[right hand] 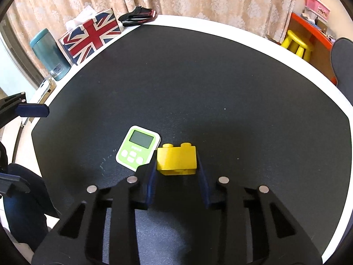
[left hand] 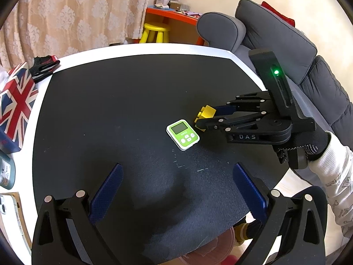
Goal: Collect trash
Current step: 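Grasp the green timer with the left gripper while the right gripper holds the brick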
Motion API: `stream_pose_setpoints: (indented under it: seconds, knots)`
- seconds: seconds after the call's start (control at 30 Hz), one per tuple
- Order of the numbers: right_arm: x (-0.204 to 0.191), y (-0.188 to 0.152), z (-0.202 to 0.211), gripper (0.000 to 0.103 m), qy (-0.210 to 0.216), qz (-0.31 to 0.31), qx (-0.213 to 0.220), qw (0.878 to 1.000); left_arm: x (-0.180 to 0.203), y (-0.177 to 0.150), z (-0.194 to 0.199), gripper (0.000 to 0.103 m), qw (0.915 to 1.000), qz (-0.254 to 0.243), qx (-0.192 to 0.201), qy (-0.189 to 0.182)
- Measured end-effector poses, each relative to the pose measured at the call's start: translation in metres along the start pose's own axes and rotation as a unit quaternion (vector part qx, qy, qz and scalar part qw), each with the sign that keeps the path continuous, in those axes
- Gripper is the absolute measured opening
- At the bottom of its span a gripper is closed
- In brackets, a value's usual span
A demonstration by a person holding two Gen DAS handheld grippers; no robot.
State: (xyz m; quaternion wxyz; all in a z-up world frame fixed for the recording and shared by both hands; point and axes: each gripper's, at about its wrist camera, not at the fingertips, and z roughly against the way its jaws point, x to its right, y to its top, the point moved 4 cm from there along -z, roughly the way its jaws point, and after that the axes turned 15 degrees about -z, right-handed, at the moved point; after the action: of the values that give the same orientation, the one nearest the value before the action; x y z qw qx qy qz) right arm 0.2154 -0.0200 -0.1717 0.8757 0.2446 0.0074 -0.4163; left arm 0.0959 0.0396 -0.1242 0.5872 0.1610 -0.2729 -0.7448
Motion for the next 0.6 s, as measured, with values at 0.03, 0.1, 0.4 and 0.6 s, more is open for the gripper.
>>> stream_pose_setpoints:
  seconds: [0.03, 0.1, 0.4, 0.6]
  knots:
    - [0.000, 0.000, 0.001, 0.033, 0.000, 0.000, 0.002, 1.000, 0.000, 0.001, -0.001, 0.096, 1.0000, 0.000, -0.001, 0.001]
    - [0.001, 0.000, 0.004, 0.033, -0.002, -0.005, 0.005, 1.000, 0.001, 0.002, -0.004, 0.096, 1.0000, 0.002, -0.004, 0.005]
    - [0.017, -0.002, 0.034, 0.032, -0.030, -0.053, 0.023, 0.998, 0.005, 0.012, -0.026, 0.096, 0.9985, 0.034, -0.027, 0.034]
    - [0.035, -0.008, 0.059, 0.032, -0.048, -0.077, 0.039, 0.995, 0.009, 0.023, -0.047, 0.096, 0.9941, 0.076, -0.041, 0.065]
